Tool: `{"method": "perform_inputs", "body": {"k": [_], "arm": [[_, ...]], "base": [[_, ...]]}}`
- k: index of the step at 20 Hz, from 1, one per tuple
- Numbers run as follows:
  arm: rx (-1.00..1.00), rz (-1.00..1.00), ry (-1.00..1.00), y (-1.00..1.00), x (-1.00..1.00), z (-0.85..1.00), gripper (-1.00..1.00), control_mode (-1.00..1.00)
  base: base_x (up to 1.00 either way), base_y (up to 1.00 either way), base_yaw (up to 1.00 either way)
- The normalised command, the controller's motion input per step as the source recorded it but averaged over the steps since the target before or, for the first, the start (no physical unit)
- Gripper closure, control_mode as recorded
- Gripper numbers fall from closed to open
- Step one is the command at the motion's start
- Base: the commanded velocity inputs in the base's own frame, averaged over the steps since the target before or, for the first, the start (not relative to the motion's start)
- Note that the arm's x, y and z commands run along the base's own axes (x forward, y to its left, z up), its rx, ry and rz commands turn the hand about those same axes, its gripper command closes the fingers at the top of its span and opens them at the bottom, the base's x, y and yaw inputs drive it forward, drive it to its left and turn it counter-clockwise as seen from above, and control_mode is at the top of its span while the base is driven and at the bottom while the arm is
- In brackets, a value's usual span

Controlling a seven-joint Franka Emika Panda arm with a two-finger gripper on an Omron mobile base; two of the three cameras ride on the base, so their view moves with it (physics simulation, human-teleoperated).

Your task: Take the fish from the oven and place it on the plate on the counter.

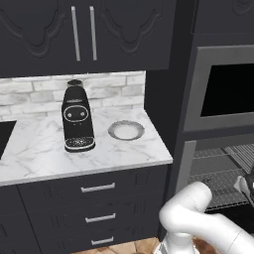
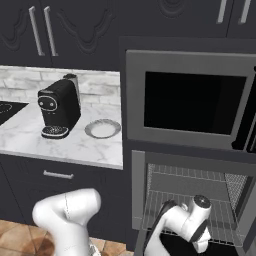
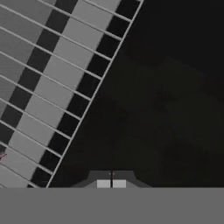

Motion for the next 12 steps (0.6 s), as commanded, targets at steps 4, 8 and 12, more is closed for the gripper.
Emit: {"method": "perform_inputs", "body": {"k": [4,8,12], "arm": [[0.00,0.40,-0.16,0.01,0.00,0.64,1.00,-1.00],[0.00,0.43,-0.12,0.18,0.32,0.48,1.00,-1.00],[0.00,0.48,-0.06,0.20,0.70,0.49,1.00,-1.00]], "base": [[0.00,0.00,0.00],[0.00,0.00,0.00],[0.00,0.00,0.00]]}}
